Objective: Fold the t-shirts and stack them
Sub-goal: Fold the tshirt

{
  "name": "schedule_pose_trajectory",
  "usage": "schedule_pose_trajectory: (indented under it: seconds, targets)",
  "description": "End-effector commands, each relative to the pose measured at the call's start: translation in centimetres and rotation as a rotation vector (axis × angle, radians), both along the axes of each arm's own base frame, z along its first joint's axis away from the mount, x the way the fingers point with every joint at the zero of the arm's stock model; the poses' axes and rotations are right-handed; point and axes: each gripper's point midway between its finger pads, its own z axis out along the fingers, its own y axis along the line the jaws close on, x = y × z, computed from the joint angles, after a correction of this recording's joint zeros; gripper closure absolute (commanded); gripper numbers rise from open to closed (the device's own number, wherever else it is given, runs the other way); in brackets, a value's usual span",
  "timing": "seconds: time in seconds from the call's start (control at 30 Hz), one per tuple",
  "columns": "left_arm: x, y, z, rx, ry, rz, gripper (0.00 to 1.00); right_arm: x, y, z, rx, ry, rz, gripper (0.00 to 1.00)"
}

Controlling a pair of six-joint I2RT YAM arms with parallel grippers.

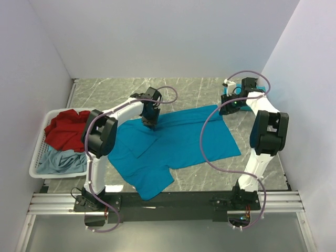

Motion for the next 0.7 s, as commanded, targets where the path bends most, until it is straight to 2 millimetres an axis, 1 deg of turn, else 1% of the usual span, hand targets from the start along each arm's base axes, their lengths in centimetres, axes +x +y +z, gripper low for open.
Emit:
schedule_pose_trajectory:
  seconds: [0.0,0.03,0.23,0.4,0.5,0.6,0.67]
  targets:
    - [0.4,-0.7,3.5,-0.053,-0.083,-0.013,0.73,1.2,0.1,0.1,-0.05,0.005,-0.033,0.61]
    - [0.3,-0.7,3.5,-0.055,-0.082,-0.016,0.73,1.4,0.3,-0.2,-0.052,0.011,-0.036,0.61]
    - [-0.3,-0.7,3.2,-0.059,-0.071,-0.023,0.75,2.3,-0.2,-1.2,-0.107,0.026,-0.068,0.62]
    - [-0.7,-0.7,3.1,-0.064,-0.065,-0.029,0.75,2.2,-0.4,-1.7,-0.121,0.035,-0.072,0.64]
    - [-0.8,-0.6,3.1,-0.061,-0.067,-0.029,0.75,2.2,-0.5,-1.6,-0.126,0.038,-0.079,0.64]
    - [-0.9,-0.6,3.1,-0.063,-0.064,-0.03,0.75,2.2,-0.8,-1.7,-0.14,0.029,-0.088,0.6]
    - [-0.9,-0.6,3.0,-0.059,-0.062,-0.031,0.75,2.2,-0.8,-1.6,-0.139,0.03,-0.088,0.59]
